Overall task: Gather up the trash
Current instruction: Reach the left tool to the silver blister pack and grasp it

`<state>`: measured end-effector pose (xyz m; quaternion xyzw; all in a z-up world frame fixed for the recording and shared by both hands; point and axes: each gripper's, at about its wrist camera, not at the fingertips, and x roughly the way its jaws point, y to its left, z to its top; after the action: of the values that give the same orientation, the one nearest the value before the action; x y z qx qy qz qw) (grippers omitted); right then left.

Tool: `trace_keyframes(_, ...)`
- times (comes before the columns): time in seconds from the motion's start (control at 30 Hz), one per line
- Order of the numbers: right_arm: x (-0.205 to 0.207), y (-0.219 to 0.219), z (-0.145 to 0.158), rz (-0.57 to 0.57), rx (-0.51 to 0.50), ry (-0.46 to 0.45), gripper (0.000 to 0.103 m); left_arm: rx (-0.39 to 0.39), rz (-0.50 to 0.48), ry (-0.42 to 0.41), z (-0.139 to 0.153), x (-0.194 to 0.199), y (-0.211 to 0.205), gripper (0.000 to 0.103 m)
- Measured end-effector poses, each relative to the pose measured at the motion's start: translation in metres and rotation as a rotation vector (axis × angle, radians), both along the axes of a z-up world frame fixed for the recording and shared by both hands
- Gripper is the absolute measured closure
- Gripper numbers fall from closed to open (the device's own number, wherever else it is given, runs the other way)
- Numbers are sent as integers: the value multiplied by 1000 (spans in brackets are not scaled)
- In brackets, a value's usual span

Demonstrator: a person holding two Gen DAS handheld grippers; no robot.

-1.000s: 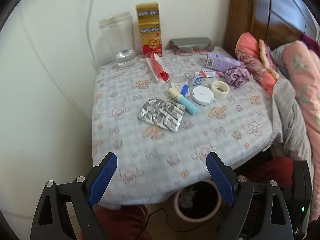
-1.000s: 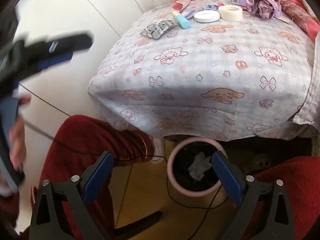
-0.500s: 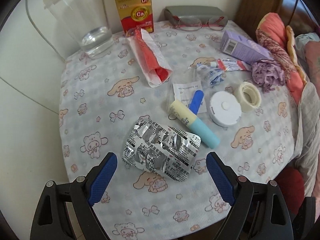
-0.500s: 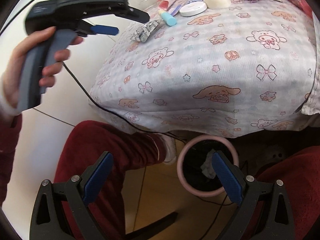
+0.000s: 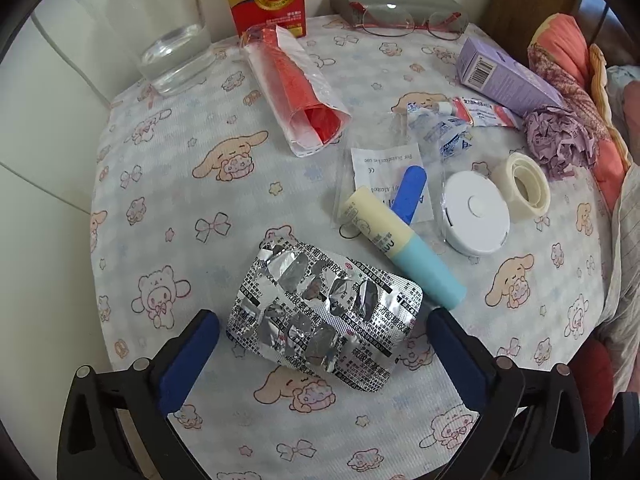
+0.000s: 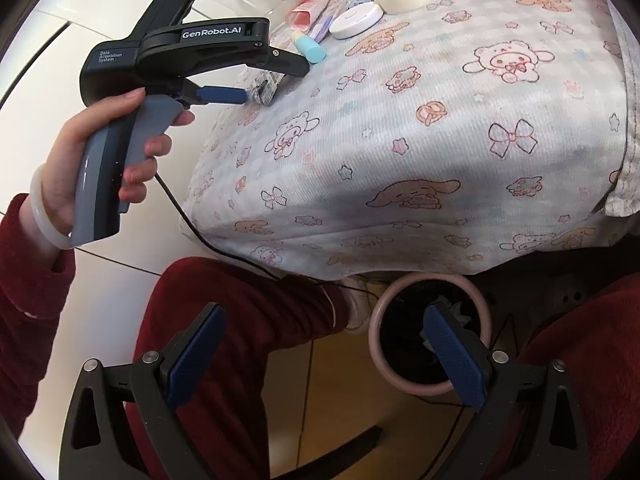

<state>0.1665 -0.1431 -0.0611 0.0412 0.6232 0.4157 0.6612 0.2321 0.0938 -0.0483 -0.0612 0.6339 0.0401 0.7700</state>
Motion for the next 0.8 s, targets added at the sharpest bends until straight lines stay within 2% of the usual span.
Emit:
trace_keyframes(0.23, 0, -1, -1, -3, 5, 6, 5, 3, -19, 1, -5, 10, 4, 1)
trace_keyframes(0.27, 0, -1, -1, -4, 4, 7, 5, 1, -22, -7, -3, 10, 3, 5)
trace_keyframes(0.3, 0, -2, 0, -6, 5, 7, 5, 4, -31, -23, 1, 8, 1, 15)
trace_keyframes(0.37, 1, -3, 2, -11, 10, 4, 5, 5, -42, -36, 3, 7, -1, 26)
trace_keyframes(0.4, 2, -4, 4, -16, 17, 5, 5, 6, -50, -41, 4, 7, -1, 35)
trace_keyframes(0.57, 19, -14, 27, -81, 85, 1, 5, 8, -75, -43, 1, 7, 3, 48)
trace_keyframes(0.63, 29, -17, 44, -102, 111, -28, 5, 11, -84, -48, 0, 6, 4, 57)
trace_keyframes(0.8, 64, -3, 93, -94, 128, -98, 5, 0, -96, -73, -4, 4, 8, 63)
